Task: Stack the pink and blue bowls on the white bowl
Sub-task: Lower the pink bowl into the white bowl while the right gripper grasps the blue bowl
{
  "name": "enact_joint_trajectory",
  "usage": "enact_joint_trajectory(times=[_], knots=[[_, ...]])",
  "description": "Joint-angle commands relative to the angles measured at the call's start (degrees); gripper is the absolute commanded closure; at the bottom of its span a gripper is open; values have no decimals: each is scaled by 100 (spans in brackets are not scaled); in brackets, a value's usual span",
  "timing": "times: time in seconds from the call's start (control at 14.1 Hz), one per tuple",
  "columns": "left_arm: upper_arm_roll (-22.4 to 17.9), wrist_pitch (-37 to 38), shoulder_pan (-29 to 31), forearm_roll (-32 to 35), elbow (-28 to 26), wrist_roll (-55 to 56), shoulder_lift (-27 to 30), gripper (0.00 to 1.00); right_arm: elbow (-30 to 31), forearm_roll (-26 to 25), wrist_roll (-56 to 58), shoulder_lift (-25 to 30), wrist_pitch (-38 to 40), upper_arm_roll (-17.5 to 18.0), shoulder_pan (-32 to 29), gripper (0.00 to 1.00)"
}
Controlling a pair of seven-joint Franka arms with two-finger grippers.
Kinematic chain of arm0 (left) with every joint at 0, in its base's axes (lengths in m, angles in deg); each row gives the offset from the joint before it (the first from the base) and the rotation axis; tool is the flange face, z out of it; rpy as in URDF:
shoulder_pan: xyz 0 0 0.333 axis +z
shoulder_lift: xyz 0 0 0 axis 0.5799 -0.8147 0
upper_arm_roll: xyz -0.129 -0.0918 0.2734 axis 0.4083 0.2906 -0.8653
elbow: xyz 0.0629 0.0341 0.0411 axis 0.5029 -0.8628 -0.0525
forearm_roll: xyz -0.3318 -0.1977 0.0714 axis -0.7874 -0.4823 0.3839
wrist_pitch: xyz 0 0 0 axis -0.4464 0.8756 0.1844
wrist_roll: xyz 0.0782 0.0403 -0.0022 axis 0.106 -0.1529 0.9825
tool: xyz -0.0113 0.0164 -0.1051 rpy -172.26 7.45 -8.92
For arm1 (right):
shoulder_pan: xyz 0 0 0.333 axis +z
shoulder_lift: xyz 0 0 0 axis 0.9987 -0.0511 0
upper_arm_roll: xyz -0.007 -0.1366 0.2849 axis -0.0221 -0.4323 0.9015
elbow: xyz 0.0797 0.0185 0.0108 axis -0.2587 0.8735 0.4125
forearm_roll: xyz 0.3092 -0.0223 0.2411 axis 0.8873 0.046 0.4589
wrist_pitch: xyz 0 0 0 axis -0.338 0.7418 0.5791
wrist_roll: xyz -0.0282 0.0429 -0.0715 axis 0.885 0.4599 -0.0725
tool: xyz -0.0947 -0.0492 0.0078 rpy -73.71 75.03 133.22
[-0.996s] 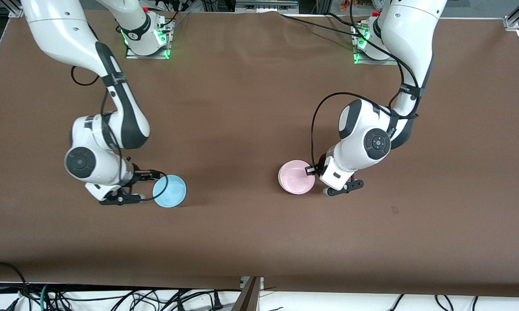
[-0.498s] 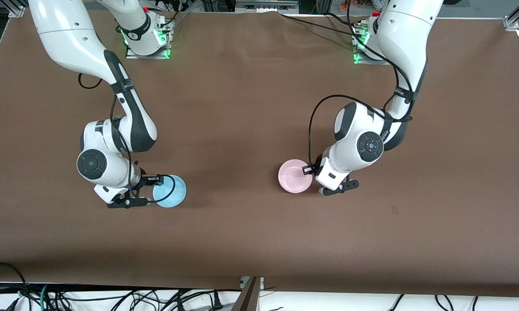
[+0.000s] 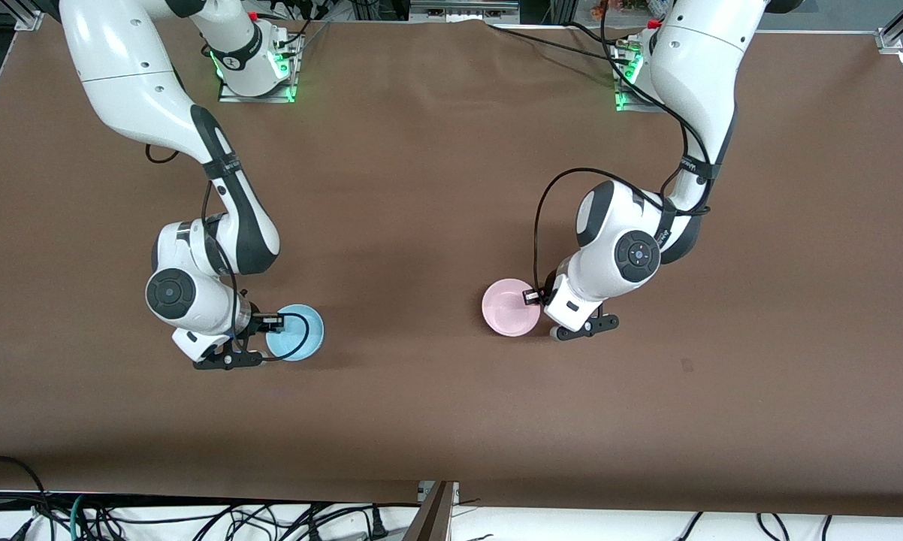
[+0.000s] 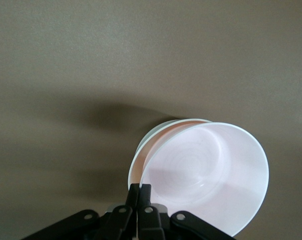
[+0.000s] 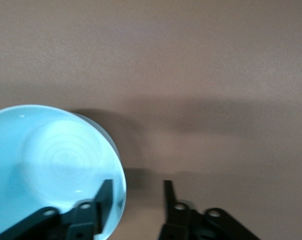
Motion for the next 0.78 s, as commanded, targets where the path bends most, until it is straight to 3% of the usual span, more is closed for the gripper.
enact_joint_trajectory(times=[0.0, 0.14, 0.21, 0.28, 0.36, 0.71], knots=[[-29, -116, -41, -128, -49, -145, -28, 99, -167, 80, 60, -49, 42, 11, 13, 66], [-29, -108, -32, -137, -49, -145, -28, 86, -167, 193, 34, -49, 33, 11, 13, 69], [-29, -99, -15, -137, -49, -136, -28, 64, -167, 272, 34, -49, 33, 11, 13, 75], [-29, -73, 3, -146, -49, -136, -19, 29, -167, 282, 34, -49, 33, 11, 13, 79], [-29, -38, 29, -146, -49, -136, 16, 0, -167, 282, 34, -49, 33, 11, 13, 85], [-56, 603, 398, -76, 38, -145, 498, 0, -167, 291, 43, -49, 42, 11, 13, 100]])
